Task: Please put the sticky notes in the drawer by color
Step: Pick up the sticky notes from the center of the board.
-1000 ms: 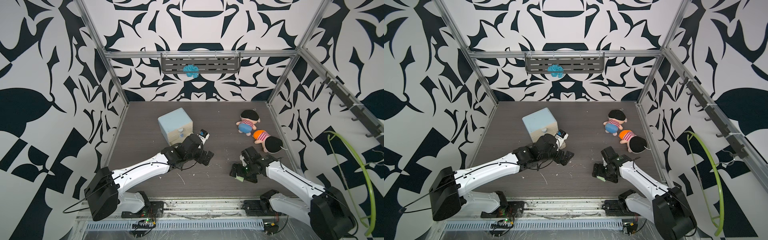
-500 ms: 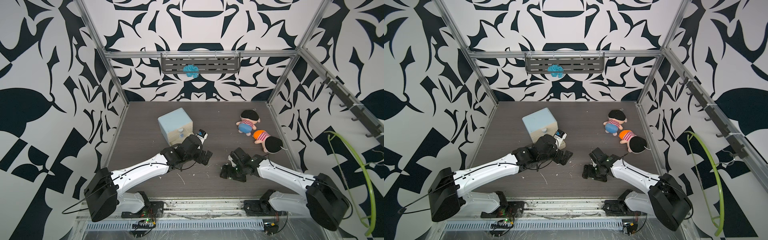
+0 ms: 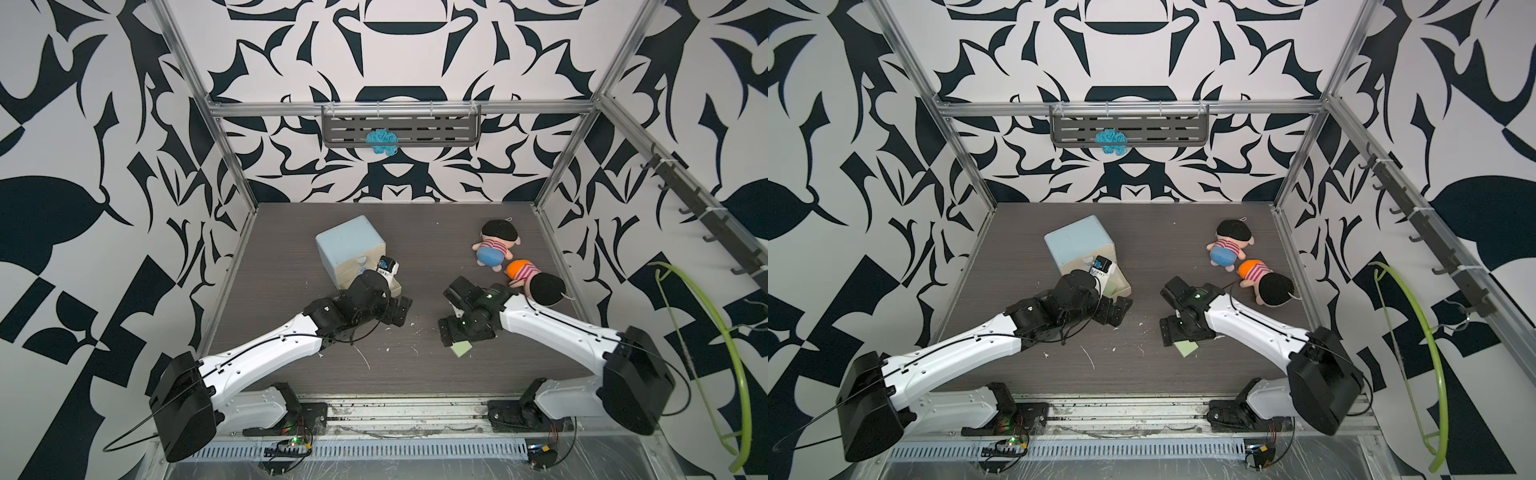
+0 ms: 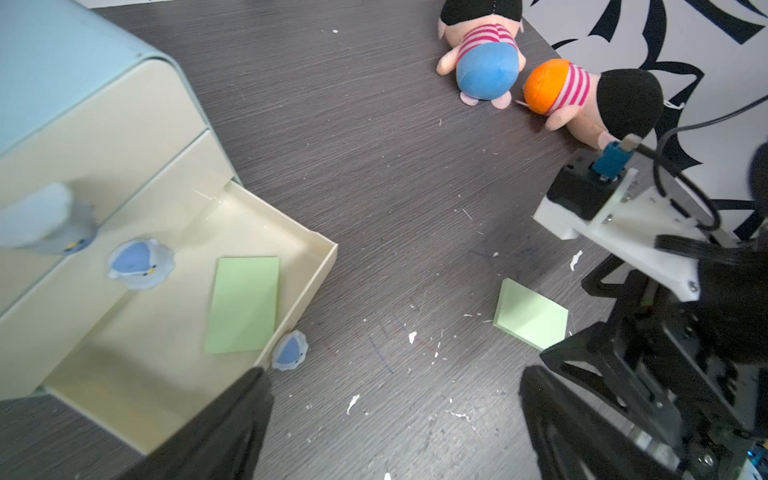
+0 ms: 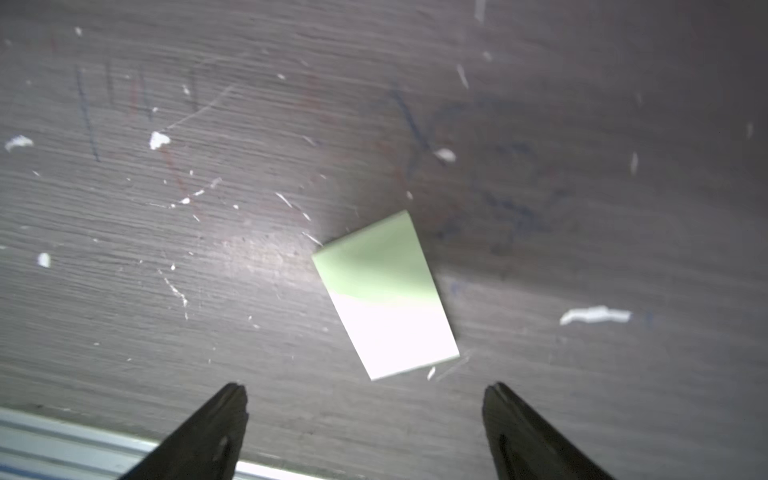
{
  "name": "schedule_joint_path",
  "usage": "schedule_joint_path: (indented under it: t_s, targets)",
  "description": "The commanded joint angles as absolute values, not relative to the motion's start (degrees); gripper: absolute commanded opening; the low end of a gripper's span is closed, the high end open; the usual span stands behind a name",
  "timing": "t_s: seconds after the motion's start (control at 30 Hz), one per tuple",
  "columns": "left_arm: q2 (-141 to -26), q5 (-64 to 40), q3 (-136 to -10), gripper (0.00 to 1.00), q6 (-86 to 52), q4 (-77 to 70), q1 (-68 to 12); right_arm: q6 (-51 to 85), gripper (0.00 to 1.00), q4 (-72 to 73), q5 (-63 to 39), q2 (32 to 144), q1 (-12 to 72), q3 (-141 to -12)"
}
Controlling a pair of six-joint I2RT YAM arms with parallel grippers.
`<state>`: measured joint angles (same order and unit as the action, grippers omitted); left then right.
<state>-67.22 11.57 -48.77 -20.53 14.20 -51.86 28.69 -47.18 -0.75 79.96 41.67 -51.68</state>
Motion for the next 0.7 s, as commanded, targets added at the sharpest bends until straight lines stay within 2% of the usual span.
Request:
schedule_joint_path:
  t_s: [0.0, 0.2, 0.43, 0.67]
  targets:
    - [-62.6, 12.3, -46.6, 0.99, -21.7, 17.6, -49.9, 18.0, 0.96, -49.9, 1.3, 84.0, 42.7, -56.2]
    - [-55.6, 13.6, -43.5, 0.99, -22.9, 20.3, -47.6, 10.5, 0.99, -51.9, -0.6, 92.5, 42.0, -61.7]
    - [-54.5, 14.5, -43.3, 0.99, -22.7, 21.4, -47.3, 11.1, 0.98, -52.9, -2.7, 99.0, 38.8, -62.4]
    - [-56.5, 13.4, -44.1, 0.99, -21.7, 20.9, -46.9, 13.0, 0.84, -52.2, -3.9, 100.4, 37.2, -61.3]
